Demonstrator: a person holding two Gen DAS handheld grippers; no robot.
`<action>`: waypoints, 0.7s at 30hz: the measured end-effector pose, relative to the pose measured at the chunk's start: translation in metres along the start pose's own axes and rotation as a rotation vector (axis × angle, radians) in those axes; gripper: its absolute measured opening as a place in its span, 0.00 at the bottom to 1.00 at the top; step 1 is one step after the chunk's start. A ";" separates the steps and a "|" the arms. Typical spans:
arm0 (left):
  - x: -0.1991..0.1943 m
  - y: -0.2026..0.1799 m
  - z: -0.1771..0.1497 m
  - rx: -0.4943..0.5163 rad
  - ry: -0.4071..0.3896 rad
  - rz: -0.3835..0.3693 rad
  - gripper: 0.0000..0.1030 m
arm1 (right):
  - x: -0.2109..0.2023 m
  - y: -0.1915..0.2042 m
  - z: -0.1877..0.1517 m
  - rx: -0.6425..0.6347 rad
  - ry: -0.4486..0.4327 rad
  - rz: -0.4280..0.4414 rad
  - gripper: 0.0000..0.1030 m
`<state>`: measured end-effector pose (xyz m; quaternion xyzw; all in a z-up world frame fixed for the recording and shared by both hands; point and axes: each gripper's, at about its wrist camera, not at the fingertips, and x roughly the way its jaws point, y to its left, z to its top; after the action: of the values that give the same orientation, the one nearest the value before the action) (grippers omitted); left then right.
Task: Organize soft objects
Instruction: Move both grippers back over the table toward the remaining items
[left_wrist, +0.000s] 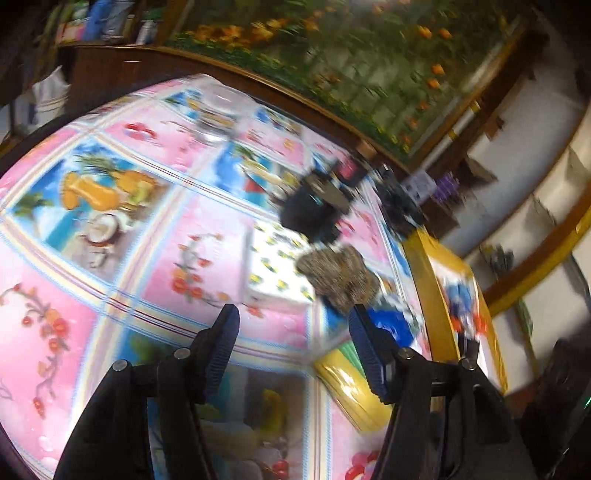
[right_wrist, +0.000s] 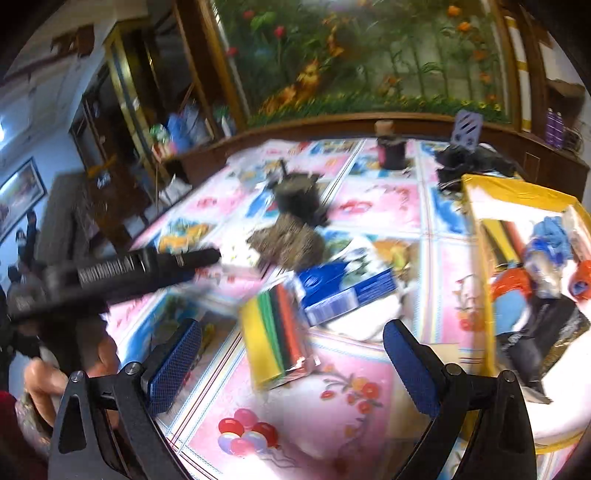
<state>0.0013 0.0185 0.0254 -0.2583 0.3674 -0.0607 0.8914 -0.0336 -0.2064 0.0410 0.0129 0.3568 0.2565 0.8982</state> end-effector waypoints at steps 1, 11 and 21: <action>-0.004 0.004 0.002 -0.015 -0.019 0.014 0.59 | 0.008 0.003 -0.002 -0.010 0.028 -0.006 0.98; -0.013 0.029 0.010 -0.083 -0.052 0.039 0.59 | 0.035 0.032 -0.003 -0.020 0.125 0.225 0.98; -0.009 0.023 0.007 -0.047 -0.015 0.008 0.59 | 0.007 -0.036 0.003 0.047 0.156 -0.228 0.97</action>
<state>-0.0022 0.0439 0.0230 -0.2780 0.3631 -0.0467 0.8881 -0.0112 -0.2333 0.0312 -0.0267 0.4304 0.1444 0.8906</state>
